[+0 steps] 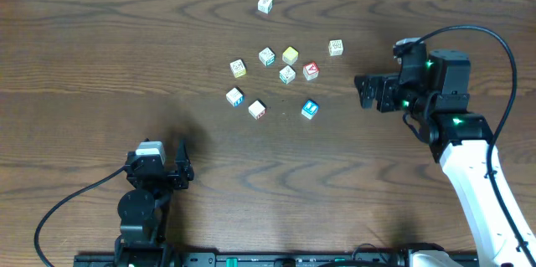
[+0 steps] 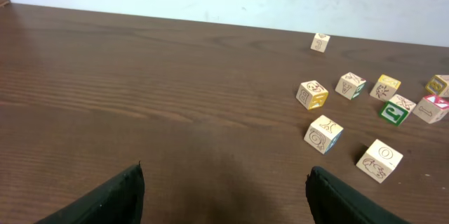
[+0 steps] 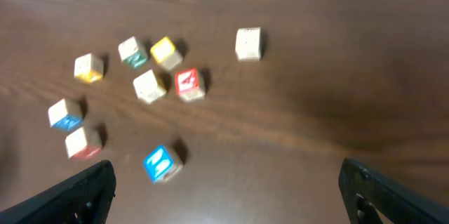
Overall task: Lift 4 blocks
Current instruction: 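Swing the right gripper forward toward the white block at top right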
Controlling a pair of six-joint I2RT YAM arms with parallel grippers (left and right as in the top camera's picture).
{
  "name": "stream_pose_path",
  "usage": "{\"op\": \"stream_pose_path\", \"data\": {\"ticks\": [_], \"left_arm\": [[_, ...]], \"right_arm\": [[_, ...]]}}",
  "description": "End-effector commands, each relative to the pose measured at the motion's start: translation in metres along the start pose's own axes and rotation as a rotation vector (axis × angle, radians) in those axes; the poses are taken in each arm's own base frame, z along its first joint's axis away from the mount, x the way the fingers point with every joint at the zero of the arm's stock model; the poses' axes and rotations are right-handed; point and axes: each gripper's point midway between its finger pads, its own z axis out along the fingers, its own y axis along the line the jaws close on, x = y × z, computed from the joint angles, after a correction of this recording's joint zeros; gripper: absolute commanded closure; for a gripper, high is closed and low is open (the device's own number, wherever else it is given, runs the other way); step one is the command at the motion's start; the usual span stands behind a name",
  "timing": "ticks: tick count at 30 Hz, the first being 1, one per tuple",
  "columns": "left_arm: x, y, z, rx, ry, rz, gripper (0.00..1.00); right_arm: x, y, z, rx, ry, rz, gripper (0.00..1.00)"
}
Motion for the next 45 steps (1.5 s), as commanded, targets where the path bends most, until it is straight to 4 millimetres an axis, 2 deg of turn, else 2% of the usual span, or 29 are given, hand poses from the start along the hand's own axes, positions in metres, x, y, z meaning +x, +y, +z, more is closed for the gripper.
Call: {"op": "stream_pose_path", "data": {"ticks": [1,5,12,17,23,28,33,38,42,45], "left_arm": [[0.018,0.003,0.001,-0.014,0.053,0.012,0.26],[0.018,0.003,0.001,-0.014,0.053,0.012,0.26],[0.018,0.003,0.001,-0.014,0.053,0.012,0.25],[0.018,0.003,0.001,-0.014,0.053,0.012,0.26],[0.018,0.003,0.001,-0.014,0.053,0.012,0.25],[0.018,0.003,0.001,-0.014,0.053,0.012,0.26],[0.018,0.003,0.001,-0.014,0.053,0.012,0.26],[0.018,0.003,0.001,-0.014,0.053,0.012,0.26],[0.018,0.003,0.001,-0.014,0.053,0.012,0.26],[0.018,0.003,0.001,-0.014,0.053,0.012,0.26]], "right_arm": [[-0.003,-0.005,0.009,0.027,0.006,-0.025,0.01],[-0.004,-0.005,0.021,0.011,0.029,-0.067,0.01],[-0.023,0.001,0.039,-0.016,0.043,-0.171,0.01],[-0.024,-0.005,0.062,0.025,0.094,-0.212,0.01],[-0.027,-0.003,0.082,0.056,0.129,-0.204,0.01],[-0.019,-0.007,0.101,0.109,0.214,-0.212,0.01],[-0.02,0.003,0.125,0.091,0.273,-0.225,0.01],[-0.035,0.019,0.144,0.071,0.303,-0.246,0.01],[-0.045,0.011,0.147,0.15,0.327,-0.164,0.01],[-0.041,0.01,0.145,0.157,0.345,-0.153,0.01]]}}
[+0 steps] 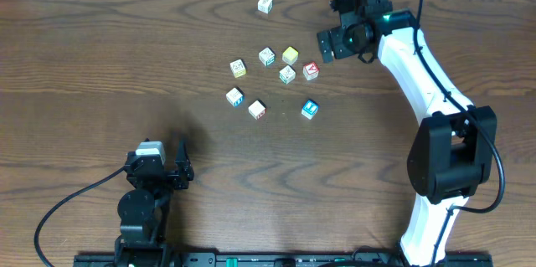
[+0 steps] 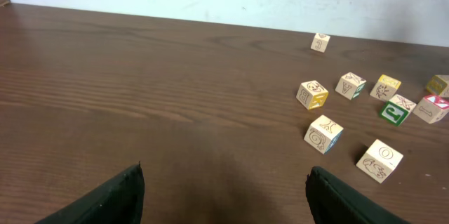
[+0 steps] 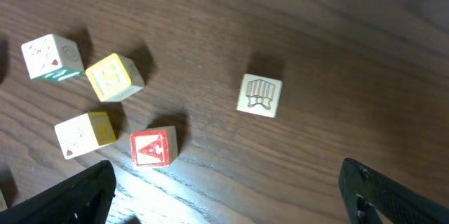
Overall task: Lift 4 blocks
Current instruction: 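Swing the right gripper forward toward the white block at top right, then lower the open right gripper around the white gate-picture block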
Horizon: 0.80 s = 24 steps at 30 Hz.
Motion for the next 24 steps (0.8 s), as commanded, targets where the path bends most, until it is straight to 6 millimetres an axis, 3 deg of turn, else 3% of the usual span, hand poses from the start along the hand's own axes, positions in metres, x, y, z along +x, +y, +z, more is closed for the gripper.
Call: {"op": "stream_pose_path", "data": {"ticks": [1,8,15,24], "left_arm": [[0.018,0.003,0.001,-0.013,0.054,0.012,0.26],[0.018,0.003,0.001,-0.013,0.053,0.012,0.26],[0.018,0.003,0.001,-0.013,0.054,0.012,0.25],[0.018,0.003,0.001,-0.013,0.053,0.012,0.26]], "right_arm": [[-0.003,-0.006,-0.004,0.038,0.004,0.051,0.01],[0.021,-0.003,-0.004,0.034,0.1,0.054,0.01],[0.017,0.01,-0.004,-0.041,0.084,0.055,0.01],[0.0,0.0,0.0,0.008,0.014,0.037,0.01]]}}
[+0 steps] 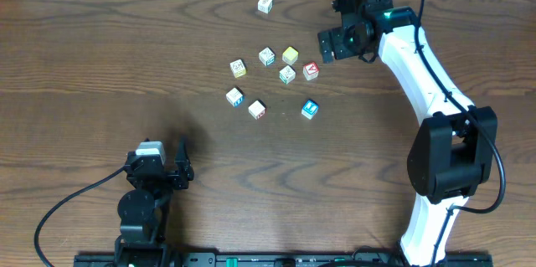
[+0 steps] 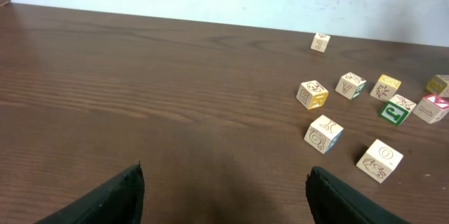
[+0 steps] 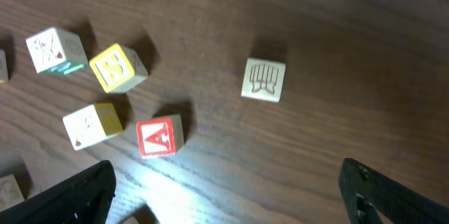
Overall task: Lift 4 blocks
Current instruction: 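Lower the open right gripper around the white gate-picture block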
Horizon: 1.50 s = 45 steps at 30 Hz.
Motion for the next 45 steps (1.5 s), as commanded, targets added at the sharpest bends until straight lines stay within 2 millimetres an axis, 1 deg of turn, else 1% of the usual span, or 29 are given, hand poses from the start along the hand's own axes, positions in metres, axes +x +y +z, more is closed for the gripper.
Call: {"op": "stream_pose_path", "data": {"ticks": [1,3,9,12,20,24,27,30,35,37,45], "left_arm": [[0.018,0.003,0.001,-0.014,0.054,0.012,0.26],[0.018,0.003,0.001,-0.014,0.054,0.012,0.26],[0.018,0.003,0.001,-0.014,0.054,0.012,0.26],[0.018,0.003,0.001,-0.014,0.054,0.012,0.25],[0.018,0.003,0.001,-0.014,0.055,0.013,0.26],[0.018,0.003,0.001,-0.013,0.055,0.013,0.26],[0.018,0.003,0.001,-0.014,0.055,0.013,0.26],[0.018,0.003,0.001,-0.014,0.055,0.013,0.26],[0.018,0.003,0.001,-0.014,0.055,0.013,0.26],[0.018,0.003,0.001,-0.014,0.055,0.013,0.26],[0.018,0.003,0.001,-0.014,0.055,0.013,0.26]], "right_arm": [[-0.007,-0.008,0.002,0.054,-0.02,0.018,0.01],[-0.008,-0.015,0.006,0.092,-0.023,0.023,0.01],[-0.004,-0.016,0.028,0.087,-0.007,0.022,0.01],[-0.007,-0.016,0.033,0.083,-0.022,0.01,0.01],[-0.03,-0.019,0.035,0.089,-0.115,0.027,0.01],[-0.033,-0.029,0.037,0.142,-0.134,0.097,0.01],[-0.029,-0.029,0.044,0.141,-0.121,0.103,0.01],[-0.021,-0.029,0.055,0.135,-0.092,0.107,0.01],[-0.004,-0.016,0.066,0.054,-0.023,0.111,0.01],[0.003,-0.014,0.072,0.043,0.003,0.122,0.01],[0.013,-0.015,0.088,0.045,0.034,0.123,0.03]]}}
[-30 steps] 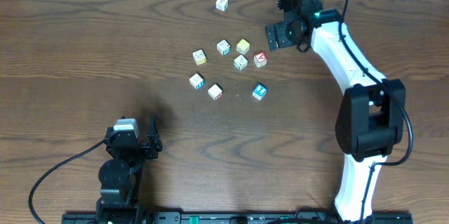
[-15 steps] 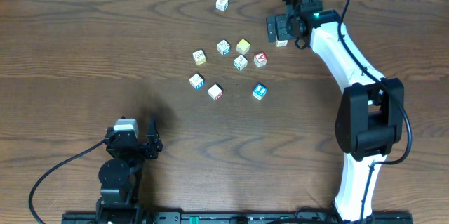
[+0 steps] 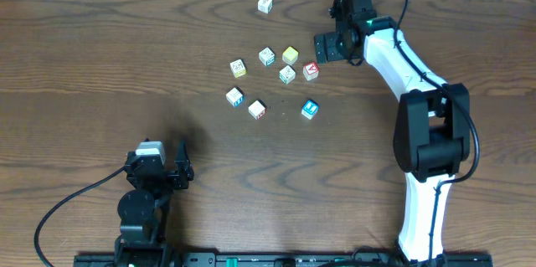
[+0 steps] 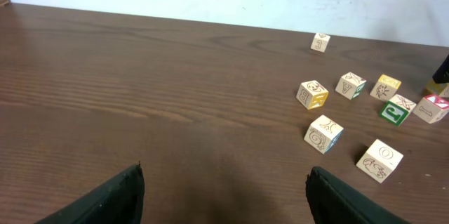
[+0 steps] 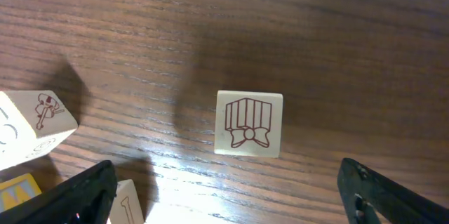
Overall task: Lift 4 blocks
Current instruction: 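Lower the open right gripper around the white gate-picture block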
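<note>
Several small wooden letter blocks lie scattered on the dark wooden table (image 3: 100, 58). A pale block with a red bow drawing (image 5: 248, 123) sits just ahead of my right gripper (image 5: 228, 199), which is open and low over it. In the overhead view that gripper (image 3: 328, 48) covers this block, right beside the red A block (image 3: 311, 70). The yellow block (image 3: 290, 55) and the blue block (image 3: 310, 109) lie nearby. My left gripper (image 4: 224, 196) is open and empty at the near left (image 3: 159, 169), far from the blocks.
A lone block (image 3: 265, 3) lies near the table's far edge. Other blocks (image 5: 31, 129) crowd the left of the right wrist view, close to the left finger (image 5: 66, 196). A pale wall runs behind the table.
My right gripper has come much closer to the bow block, which now looks large and centred between the open fingers. The red A block has left its view. The left arm is unchanged.
My right gripper was first open to the right of the cluster, level with its middle. It then stood above the bow block at the cluster's far right edge, stayed there, and is now low over that block. No block has moved. The left arm stayed still.
</note>
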Controlling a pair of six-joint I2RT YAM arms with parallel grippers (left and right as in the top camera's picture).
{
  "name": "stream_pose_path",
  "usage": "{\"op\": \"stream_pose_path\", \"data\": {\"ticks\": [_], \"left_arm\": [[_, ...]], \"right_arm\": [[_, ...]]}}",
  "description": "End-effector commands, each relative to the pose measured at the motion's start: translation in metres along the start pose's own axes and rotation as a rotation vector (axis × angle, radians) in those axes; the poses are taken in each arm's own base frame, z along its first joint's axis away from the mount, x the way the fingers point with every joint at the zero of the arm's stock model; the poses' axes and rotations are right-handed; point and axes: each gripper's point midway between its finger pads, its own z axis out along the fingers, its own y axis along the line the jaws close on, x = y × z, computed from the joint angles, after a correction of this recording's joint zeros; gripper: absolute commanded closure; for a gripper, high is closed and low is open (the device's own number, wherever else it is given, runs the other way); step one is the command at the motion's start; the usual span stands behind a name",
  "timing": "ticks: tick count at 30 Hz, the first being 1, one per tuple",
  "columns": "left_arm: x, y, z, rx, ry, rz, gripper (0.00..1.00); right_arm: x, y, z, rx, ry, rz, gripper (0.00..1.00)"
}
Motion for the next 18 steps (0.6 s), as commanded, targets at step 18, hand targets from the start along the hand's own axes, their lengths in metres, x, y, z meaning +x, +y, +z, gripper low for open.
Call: {"op": "stream_pose_path", "data": {"ticks": [18], "left_arm": [[0.022,0.004,0.002,-0.016,0.075,0.013,0.26]], "right_arm": [[-0.031,0.003,0.019,-0.017,-0.133,-0.028,0.04]]}}
